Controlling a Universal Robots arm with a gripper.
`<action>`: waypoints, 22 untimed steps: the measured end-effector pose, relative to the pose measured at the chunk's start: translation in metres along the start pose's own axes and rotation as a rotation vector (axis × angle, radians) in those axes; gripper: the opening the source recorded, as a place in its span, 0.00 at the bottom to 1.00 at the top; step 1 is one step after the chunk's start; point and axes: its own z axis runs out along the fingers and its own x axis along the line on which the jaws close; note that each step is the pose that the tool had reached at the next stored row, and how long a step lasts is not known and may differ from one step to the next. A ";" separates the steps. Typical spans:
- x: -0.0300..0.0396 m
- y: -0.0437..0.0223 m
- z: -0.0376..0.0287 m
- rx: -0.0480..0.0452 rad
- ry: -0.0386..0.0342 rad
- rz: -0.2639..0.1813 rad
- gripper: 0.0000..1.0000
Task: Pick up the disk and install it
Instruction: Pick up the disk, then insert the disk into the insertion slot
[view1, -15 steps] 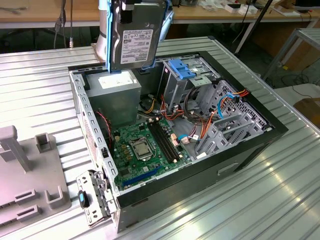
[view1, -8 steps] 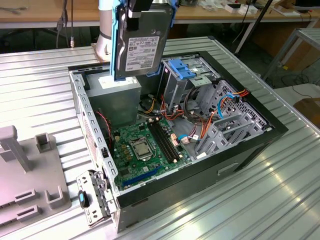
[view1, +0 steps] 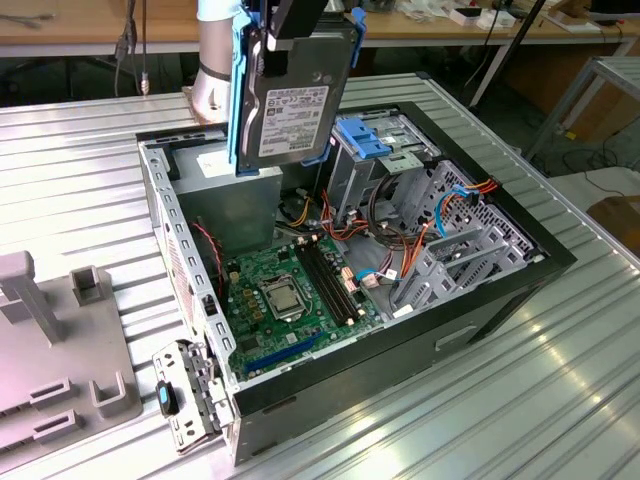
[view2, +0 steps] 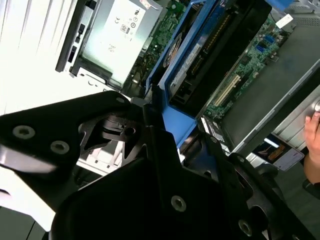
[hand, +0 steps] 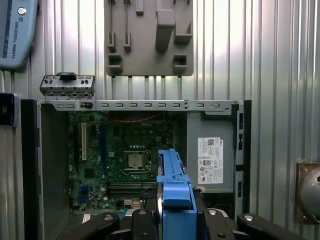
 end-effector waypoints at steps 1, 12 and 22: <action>0.0019 -0.0001 0.0001 0.0000 0.0001 0.000 0.37; 0.0218 -0.0014 0.0016 0.0003 0.0011 0.006 0.37; 0.0234 -0.0015 0.0028 0.0008 0.0018 0.018 0.37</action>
